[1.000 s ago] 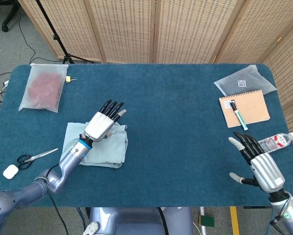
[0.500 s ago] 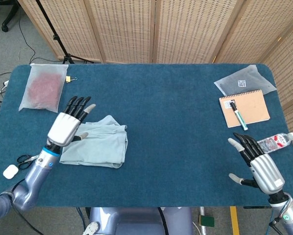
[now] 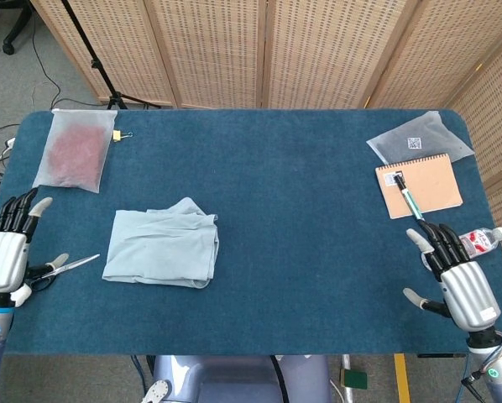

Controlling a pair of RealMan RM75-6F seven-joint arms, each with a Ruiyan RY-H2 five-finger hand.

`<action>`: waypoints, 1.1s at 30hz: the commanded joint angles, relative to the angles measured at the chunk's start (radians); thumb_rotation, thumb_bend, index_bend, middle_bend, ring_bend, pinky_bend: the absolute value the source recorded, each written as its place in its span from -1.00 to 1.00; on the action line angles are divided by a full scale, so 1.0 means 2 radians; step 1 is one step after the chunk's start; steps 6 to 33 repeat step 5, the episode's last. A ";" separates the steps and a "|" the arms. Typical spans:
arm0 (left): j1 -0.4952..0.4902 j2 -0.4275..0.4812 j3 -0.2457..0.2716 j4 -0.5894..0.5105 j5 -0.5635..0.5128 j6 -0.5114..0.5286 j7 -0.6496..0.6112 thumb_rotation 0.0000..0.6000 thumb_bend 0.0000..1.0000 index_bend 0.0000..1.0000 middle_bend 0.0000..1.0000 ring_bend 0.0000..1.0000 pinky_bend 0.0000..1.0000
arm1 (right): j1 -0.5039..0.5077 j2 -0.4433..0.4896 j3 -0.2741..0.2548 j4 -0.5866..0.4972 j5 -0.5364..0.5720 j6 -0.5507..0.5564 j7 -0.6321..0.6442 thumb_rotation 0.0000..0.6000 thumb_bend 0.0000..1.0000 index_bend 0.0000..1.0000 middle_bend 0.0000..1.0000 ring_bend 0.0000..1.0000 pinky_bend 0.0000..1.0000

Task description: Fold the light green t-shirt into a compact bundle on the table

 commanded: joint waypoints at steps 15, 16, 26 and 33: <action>0.040 0.023 -0.003 -0.024 -0.012 0.026 -0.004 1.00 -1.00 -1.00 -1.00 -1.00 -1.00 | -0.012 -0.001 0.016 -0.020 0.037 -0.003 -0.041 1.00 -1.00 -1.00 -1.00 -1.00 -1.00; 0.040 0.023 -0.003 -0.024 -0.012 0.026 -0.004 1.00 -1.00 -1.00 -1.00 -1.00 -1.00 | -0.012 -0.001 0.016 -0.020 0.037 -0.003 -0.041 1.00 -1.00 -1.00 -1.00 -1.00 -1.00; 0.040 0.023 -0.003 -0.024 -0.012 0.026 -0.004 1.00 -1.00 -1.00 -1.00 -1.00 -1.00 | -0.012 -0.001 0.016 -0.020 0.037 -0.003 -0.041 1.00 -1.00 -1.00 -1.00 -1.00 -1.00; 0.040 0.023 -0.003 -0.024 -0.012 0.026 -0.004 1.00 -1.00 -1.00 -1.00 -1.00 -1.00 | -0.012 -0.001 0.016 -0.020 0.037 -0.003 -0.041 1.00 -1.00 -1.00 -1.00 -1.00 -1.00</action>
